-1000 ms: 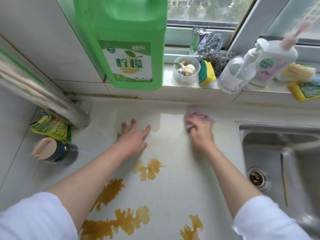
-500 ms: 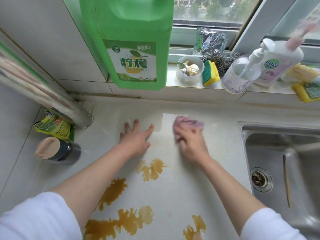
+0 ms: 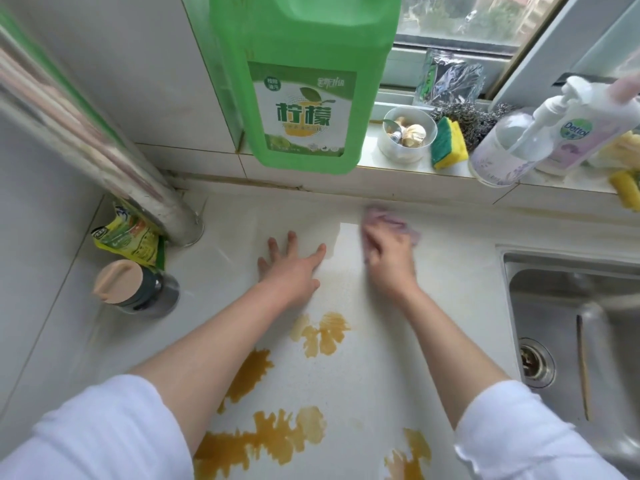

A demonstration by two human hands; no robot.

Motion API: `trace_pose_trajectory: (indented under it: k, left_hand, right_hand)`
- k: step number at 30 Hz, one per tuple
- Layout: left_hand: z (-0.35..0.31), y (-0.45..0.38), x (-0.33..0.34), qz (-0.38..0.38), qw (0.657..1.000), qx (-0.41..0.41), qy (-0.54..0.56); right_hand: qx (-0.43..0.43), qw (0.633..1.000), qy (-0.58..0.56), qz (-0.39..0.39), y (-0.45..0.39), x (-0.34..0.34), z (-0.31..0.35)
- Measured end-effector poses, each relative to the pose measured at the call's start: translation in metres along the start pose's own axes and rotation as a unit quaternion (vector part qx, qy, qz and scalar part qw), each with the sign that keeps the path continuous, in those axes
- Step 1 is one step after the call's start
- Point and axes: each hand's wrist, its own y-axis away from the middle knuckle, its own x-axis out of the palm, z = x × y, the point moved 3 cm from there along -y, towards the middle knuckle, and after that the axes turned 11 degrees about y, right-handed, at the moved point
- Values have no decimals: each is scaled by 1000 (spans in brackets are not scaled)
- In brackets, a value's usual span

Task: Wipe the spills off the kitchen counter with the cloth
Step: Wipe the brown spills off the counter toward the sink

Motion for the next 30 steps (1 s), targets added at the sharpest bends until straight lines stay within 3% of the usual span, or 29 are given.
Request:
trace_pose_trajectory:
  k: [2, 4, 6, 8, 10, 14, 17, 19, 23, 25, 27, 30]
  left_hand:
    - [6, -2, -4, 2, 1000, 20, 22]
    - [20, 2, -10, -9, 997, 61, 37]
    - [46, 20, -14, -41, 996, 76, 35]
    - [67, 48, -9, -65, 995, 65, 25]
    - [81, 71, 2, -70, 997, 43, 12]
    - [101, 83, 5, -96, 995, -5, 15]
    - [114, 87, 6, -113, 993, -18, 33]
    - [123, 90, 10, -101, 994, -22, 45]
    - [136, 94, 13, -53, 998, -1, 46]
    - [135, 90, 11, -33, 998, 5, 45]
    - [136, 88, 12, -14, 999, 0, 41]
    - [142, 89, 10, 0, 999, 8, 36]
  right_hand:
    - [-113, 989, -20, 94, 30, 7, 38]
    - [-127, 979, -38, 157, 57, -1, 33]
    - [-31, 990, -51, 129, 64, -18, 5]
    - [74, 995, -37, 54, 51, -30, -18]
    - [97, 995, -8, 5, 34, -22, -4]
    - [-33, 999, -18, 19, 27, 25, 91]
    - [-222, 965, -17, 136, 64, 41, 137]
    - [-221, 955, -29, 194, 74, 33, 126]
    - [-43, 995, -31, 79, 35, 15, 82]
    - [-4, 999, -6, 36, 10, 25, 93]
    - [-50, 998, 7, 31, 0, 48, 128]
    - [-183, 979, 5, 92, 27, 76, 174]
